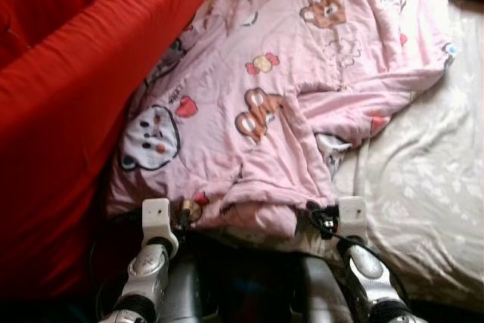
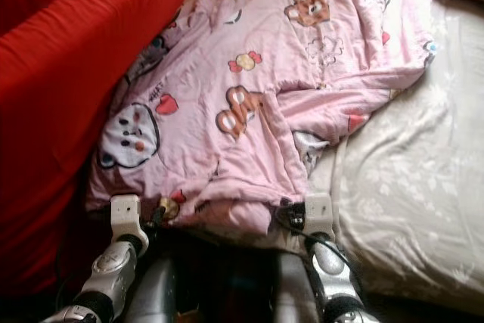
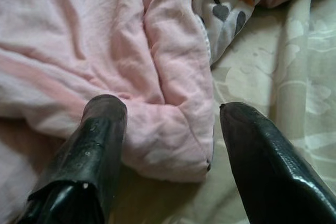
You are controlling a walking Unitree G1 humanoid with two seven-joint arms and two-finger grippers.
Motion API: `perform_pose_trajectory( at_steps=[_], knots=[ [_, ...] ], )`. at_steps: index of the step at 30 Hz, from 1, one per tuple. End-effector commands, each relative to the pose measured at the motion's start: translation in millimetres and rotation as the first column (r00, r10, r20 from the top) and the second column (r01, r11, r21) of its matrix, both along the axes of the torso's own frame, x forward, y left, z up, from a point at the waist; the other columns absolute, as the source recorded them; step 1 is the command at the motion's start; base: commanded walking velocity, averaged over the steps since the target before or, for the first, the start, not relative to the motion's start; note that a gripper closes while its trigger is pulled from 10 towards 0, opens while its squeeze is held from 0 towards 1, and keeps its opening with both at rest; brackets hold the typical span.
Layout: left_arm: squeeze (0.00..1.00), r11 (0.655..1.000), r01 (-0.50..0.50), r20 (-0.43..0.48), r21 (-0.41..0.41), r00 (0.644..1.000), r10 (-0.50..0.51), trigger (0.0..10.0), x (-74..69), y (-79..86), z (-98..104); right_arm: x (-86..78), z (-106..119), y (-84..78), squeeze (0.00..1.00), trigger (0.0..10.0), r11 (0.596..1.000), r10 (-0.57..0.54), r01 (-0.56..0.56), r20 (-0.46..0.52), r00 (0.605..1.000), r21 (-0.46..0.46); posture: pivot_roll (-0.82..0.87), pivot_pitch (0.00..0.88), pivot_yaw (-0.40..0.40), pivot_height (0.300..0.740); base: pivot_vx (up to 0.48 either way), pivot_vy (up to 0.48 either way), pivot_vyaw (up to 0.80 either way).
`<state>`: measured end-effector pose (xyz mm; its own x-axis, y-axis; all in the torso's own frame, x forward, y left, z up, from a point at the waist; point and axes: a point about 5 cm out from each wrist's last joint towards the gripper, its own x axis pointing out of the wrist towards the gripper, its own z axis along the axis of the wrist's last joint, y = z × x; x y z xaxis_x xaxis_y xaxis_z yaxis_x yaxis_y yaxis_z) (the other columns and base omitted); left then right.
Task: Clean up the room
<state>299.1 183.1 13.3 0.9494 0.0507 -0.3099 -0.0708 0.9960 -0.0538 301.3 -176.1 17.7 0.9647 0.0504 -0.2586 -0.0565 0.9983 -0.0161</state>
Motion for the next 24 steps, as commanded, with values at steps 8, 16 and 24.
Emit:
perform_pose_trajectory(
  at_steps=[8,16,24],
  knots=[
    [0.00,1.000,-0.005,-0.024,0.009,1.000,0.005,10.0,-5.4,5.4,-5,9.8,18,-15.7,0.00,10.0,0.995,0.063,-0.068,0.079,0.995,0.070,-0.11,0.370,0.039,0.616,0.000,0.000,0.00],
    [0.00,0.999,-0.010,-0.003,0.052,1.000,0.010,10.0,-5.6,9.6,-3,4.2,35,-44.8,0.00,10.0,0.963,0.268,-0.264,0.114,0.957,-0.053,-0.12,0.365,0.037,0.616,0.000,0.000,0.00],
    [0.00,0.998,-0.019,0.115,0.056,0.993,0.013,10.0,8.1,16.3,19,-3.3,39,-53.4,0.00,10.0,0.905,0.419,-0.412,0.057,0.906,-0.108,-0.12,0.378,0.042,0.616,0.000,0.000,0.00]
  ],
)
